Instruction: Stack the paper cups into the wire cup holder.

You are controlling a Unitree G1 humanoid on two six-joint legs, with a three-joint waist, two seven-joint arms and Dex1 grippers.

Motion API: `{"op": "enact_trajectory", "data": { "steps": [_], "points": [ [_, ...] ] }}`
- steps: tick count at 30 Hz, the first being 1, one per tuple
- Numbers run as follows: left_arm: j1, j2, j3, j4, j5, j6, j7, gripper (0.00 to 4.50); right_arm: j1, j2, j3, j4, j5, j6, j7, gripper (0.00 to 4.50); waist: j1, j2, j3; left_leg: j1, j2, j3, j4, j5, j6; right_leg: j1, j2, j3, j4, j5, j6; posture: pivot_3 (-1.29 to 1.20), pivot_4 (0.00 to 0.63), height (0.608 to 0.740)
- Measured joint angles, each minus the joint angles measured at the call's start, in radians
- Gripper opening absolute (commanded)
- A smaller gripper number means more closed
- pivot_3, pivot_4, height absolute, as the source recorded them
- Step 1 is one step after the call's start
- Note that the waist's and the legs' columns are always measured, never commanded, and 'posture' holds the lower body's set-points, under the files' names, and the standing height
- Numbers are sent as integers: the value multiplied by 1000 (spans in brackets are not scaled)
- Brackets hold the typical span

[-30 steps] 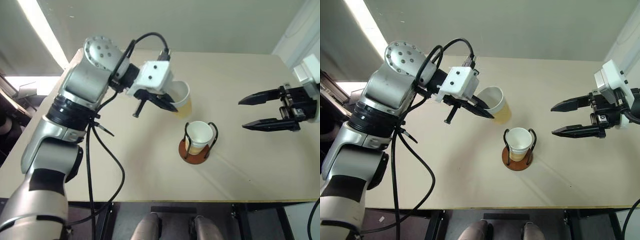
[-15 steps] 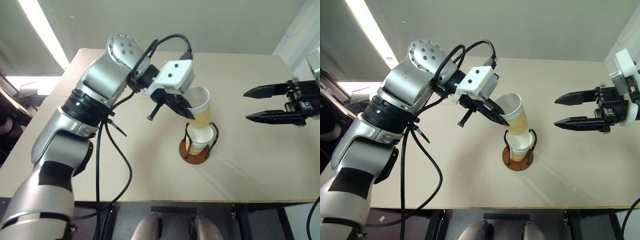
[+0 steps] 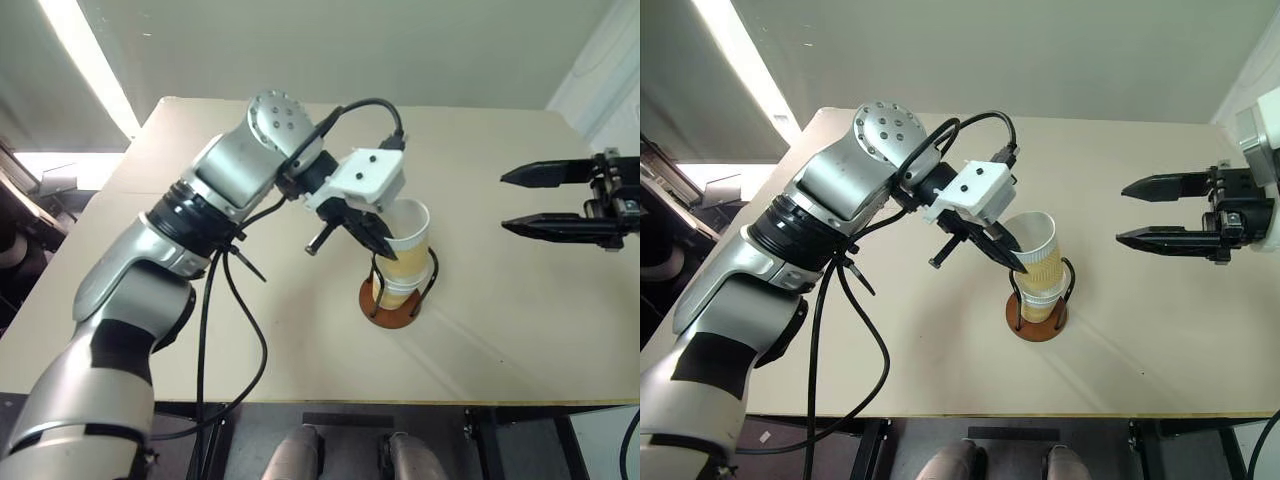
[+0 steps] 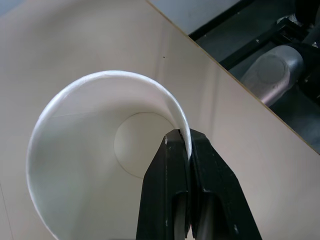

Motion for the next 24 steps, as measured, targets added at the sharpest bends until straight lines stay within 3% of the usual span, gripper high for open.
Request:
{"op": "enact_trajectory", "data": {
  "steps": [9,13,23,24],
  "points": [
    [2,-26,-25,33,34,-27,0,16,10,-15,-23,-5,9,0,-17,3366,1,0,0,0,0,0,0,0,0,0,0,0,0,0,0,0,150,740],
    [2,-75,-24,54,77,-27,0,922,12,-15,-23,-5,9,0,-19,3366,3,0,0,-1,0,0,2,0,1,1,0,0,0,0,1,0,150,740],
    [2,-120,53,78,114,13,0,4481,-8,-12,-13,12,3,-25,-19,3366,3,0,0,0,0,1,3,-1,1,1,0,0,0,0,1,0,150,740],
    [2,-120,70,78,116,25,2,4481,-15,-10,-7,15,0,-31,-19,3366,3,0,0,0,0,1,3,-1,1,1,0,0,1,0,1,0,150,740]
  ]
}}
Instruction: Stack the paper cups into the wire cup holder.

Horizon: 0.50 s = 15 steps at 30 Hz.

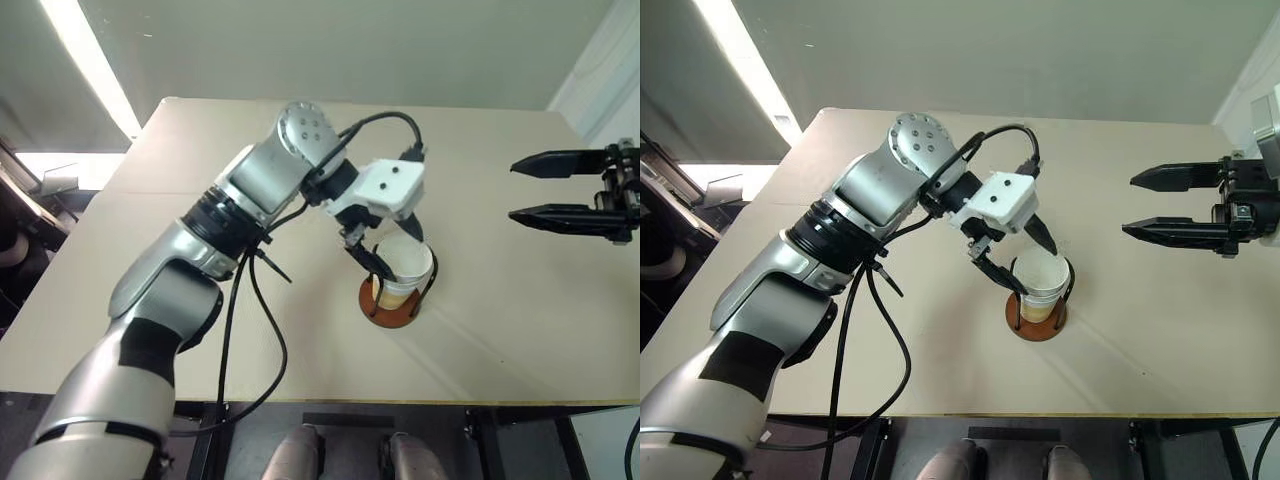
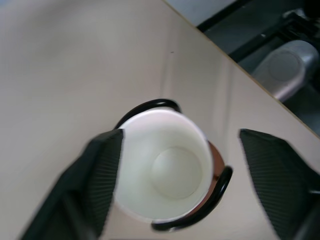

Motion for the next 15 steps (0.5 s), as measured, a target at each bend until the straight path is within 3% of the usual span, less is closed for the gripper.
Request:
{"op": "enact_trajectory", "data": {
  "steps": [7,15],
  "points": [
    [18,13,144,-58,3,139,105,4481,-4,49,58,69,-45,-66,9,3366,0,0,0,0,0,0,1,0,1,0,0,0,0,0,1,0,150,740],
    [175,105,365,-181,-15,338,320,4481,-60,155,107,224,-139,-151,-15,3366,-5,1,0,1,0,1,3,0,0,0,1,0,0,0,1,0,150,740]
  ]
}}
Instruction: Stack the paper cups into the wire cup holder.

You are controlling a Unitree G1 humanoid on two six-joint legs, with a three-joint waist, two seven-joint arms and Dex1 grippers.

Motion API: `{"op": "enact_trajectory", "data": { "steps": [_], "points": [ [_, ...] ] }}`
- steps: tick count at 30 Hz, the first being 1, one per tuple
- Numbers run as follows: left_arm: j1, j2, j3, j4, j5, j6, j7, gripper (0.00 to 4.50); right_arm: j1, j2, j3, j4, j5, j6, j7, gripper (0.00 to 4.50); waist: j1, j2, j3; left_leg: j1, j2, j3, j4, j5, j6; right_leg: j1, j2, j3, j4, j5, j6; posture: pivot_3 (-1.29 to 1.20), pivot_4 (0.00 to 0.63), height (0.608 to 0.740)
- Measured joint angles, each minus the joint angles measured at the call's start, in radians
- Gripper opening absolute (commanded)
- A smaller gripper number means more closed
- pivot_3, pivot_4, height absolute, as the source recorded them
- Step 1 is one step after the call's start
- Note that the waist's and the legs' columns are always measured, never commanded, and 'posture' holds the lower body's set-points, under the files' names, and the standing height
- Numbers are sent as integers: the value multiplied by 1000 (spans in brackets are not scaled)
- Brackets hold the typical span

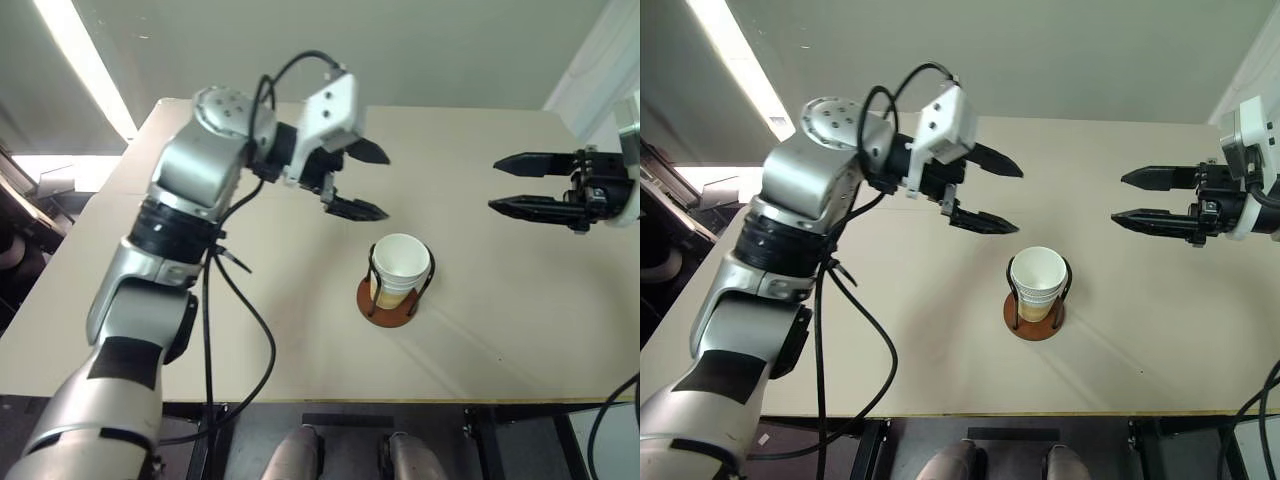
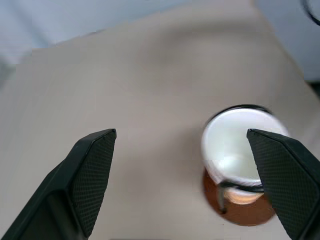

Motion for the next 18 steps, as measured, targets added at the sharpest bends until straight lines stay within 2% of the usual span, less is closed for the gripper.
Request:
{"op": "enact_trajectory", "data": {
  "steps": [4,9,14,18],
  "points": [
    [134,20,148,-62,-17,86,176,4481,-5,71,1,102,-54,-44,-66,3366,1,0,0,0,0,0,3,0,0,1,0,0,0,0,0,0,150,740],
    [266,28,267,-105,-35,143,330,4481,-6,119,1,220,-142,-112,-161,3366,4,0,0,1,-1,0,5,0,0,1,0,0,-1,0,0,0,150,740],
    [376,43,362,-143,-54,164,437,4481,-30,154,0,367,-242,-186,-280,3366,4,0,0,2,-1,0,5,0,0,1,0,0,0,0,0,0,150,740],
    [430,18,404,-147,-48,158,549,4481,-66,177,-3,480,-303,-250,-379,3366,5,0,0,2,-1,0,5,0,0,1,0,0,0,0,0,0,150,740]
  ]
}}
